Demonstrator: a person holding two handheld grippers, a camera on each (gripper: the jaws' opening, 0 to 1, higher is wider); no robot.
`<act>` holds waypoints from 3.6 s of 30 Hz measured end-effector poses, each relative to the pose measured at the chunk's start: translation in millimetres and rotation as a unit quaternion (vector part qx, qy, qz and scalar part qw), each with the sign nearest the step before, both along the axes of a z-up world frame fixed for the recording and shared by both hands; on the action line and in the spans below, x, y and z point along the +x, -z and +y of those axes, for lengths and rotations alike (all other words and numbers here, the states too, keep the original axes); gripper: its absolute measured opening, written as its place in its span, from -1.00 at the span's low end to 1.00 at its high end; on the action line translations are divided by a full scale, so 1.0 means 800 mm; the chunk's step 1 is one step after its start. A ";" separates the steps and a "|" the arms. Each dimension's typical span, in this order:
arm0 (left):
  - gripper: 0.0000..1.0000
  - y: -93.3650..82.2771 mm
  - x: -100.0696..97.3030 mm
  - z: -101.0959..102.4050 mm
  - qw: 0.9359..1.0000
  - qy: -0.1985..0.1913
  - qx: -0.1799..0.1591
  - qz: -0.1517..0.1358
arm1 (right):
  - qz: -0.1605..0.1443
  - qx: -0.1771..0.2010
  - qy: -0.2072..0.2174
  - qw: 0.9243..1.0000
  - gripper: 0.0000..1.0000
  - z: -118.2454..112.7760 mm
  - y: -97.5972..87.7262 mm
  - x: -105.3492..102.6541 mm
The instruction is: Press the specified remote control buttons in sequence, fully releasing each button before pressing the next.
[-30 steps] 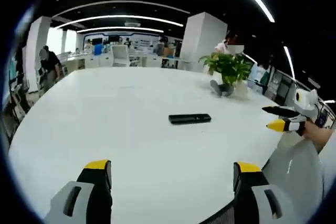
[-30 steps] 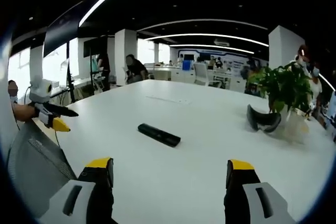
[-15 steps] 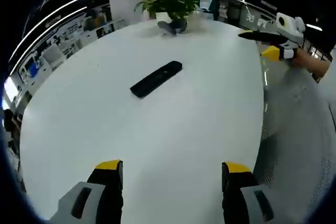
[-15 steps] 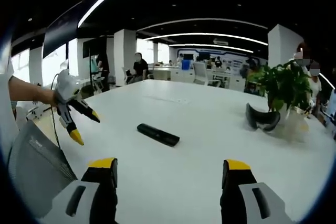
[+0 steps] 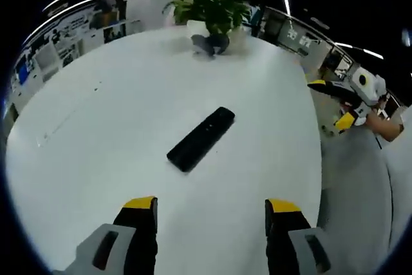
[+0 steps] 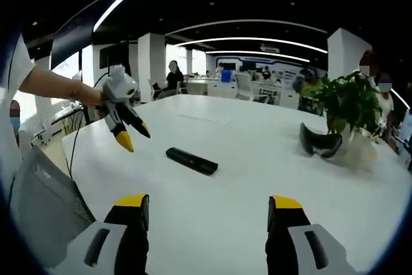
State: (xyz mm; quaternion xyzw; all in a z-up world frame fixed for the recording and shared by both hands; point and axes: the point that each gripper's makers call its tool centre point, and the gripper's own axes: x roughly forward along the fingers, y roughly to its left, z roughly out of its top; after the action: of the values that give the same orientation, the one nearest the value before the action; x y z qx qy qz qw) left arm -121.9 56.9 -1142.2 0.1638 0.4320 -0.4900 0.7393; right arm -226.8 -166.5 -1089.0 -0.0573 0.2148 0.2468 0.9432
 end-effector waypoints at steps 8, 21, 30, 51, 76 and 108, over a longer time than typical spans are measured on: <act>0.30 0.018 0.031 -0.011 0.996 0.062 0.062 -0.018 | 0.001 0.008 0.014 1.000 0.48 -0.006 -0.001 0.002; 0.24 0.028 0.066 -0.068 0.993 0.094 0.070 -0.029 | 0.012 0.026 0.006 1.000 0.39 0.000 0.001 0.002; 0.06 0.061 0.069 -0.073 0.968 0.184 0.165 -0.049 | 0.019 0.050 -0.002 0.999 0.22 0.005 0.000 0.000; -0.53 0.064 0.048 -0.072 0.956 0.222 0.185 -0.046 | 0.031 0.042 -0.016 0.998 0.01 0.008 0.005 -0.004; -0.54 0.066 -0.013 -0.061 0.959 0.217 0.175 -0.046 | 0.039 0.019 -0.030 0.999 -0.06 0.013 0.012 -0.008; -0.54 0.066 -0.085 -0.060 0.956 0.229 0.177 -0.048 | 0.044 0.009 -0.034 0.998 -0.10 0.013 0.016 -0.010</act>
State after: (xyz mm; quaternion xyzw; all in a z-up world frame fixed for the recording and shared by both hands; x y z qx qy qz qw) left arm -190.0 9.0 -1195.0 0.4101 0.4269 -0.5531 0.5861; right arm -234.7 -156.1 -1102.1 -0.0453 0.2522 0.2828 0.9243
